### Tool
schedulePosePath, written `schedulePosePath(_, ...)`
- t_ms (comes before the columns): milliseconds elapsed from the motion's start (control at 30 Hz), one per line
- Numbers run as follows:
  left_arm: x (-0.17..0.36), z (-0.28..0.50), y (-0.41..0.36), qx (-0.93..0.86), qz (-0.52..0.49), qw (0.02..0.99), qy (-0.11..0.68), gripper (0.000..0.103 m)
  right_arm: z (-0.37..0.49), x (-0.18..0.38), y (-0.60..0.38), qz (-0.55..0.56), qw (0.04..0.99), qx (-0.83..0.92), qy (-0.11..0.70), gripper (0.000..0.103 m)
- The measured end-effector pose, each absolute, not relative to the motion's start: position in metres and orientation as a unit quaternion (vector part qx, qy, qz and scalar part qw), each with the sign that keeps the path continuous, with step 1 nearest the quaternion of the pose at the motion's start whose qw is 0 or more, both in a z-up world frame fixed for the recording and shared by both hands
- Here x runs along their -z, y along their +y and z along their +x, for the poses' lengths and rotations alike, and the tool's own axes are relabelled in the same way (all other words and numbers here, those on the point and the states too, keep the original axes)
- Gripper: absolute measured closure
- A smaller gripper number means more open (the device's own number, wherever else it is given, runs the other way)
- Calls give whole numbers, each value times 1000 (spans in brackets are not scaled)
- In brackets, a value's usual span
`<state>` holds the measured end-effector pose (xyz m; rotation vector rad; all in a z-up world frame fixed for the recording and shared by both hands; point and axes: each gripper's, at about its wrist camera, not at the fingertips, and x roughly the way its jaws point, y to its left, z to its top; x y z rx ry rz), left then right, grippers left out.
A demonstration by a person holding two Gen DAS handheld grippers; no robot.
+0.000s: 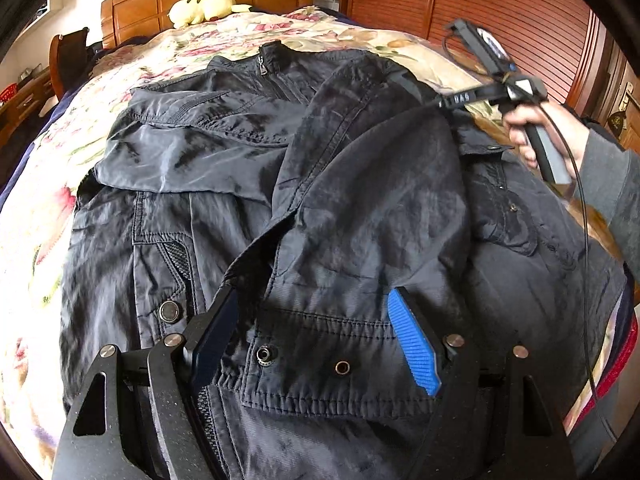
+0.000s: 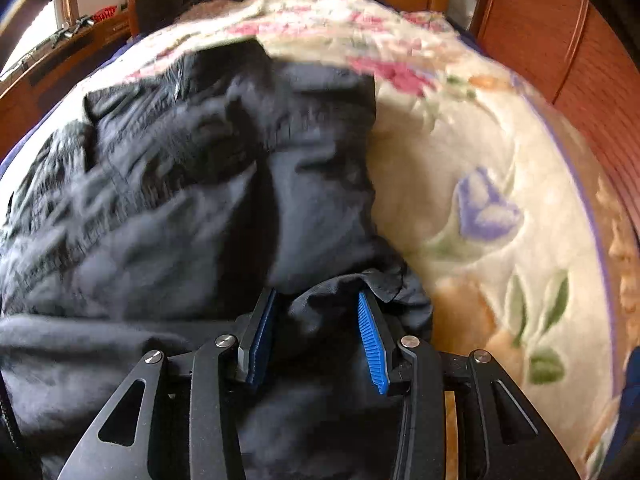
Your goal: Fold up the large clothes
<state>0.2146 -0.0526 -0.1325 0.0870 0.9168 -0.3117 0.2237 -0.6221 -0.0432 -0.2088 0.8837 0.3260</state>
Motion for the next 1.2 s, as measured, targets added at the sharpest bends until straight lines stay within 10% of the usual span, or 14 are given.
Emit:
schedulePosePath(700,132,219,-46,151,26,884,441,26,296,57,-575,-128,865,-142,465,62)
schedulePosePath(1200,108,189,-41,154,34,903,400,26,78,22,-652,-118,898,-195,377,57)
